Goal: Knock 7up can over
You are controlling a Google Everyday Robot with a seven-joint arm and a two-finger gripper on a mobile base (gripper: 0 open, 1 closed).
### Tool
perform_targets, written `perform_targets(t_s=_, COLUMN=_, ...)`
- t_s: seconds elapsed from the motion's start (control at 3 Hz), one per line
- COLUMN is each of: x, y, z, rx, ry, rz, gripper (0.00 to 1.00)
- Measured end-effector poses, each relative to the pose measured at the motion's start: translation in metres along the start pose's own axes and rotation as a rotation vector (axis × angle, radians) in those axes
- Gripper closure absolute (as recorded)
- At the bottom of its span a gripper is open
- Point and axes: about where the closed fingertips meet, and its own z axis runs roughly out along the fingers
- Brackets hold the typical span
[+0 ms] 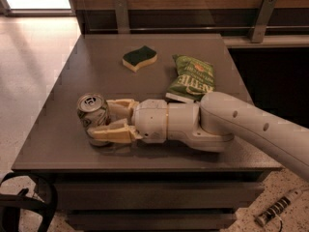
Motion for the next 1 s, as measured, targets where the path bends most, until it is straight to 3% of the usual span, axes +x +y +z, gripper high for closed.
perform_targets(t_s=0.33, x=-0.001, y=0.001, z=0.002, rx=-0.004, ry=0.0, rz=-0.001, gripper=1.0)
perform_targets(t_s=0.67, x=-0.005, y=-0.001, z=-0.001, rx=-0.008, ry=0.034, rz=-0.005, gripper=1.0)
perform_targets(t_s=1.0, x=-0.02, y=-0.01, z=-0.011, rx=-0.008, ry=0.159, rz=-0.019, gripper=1.0)
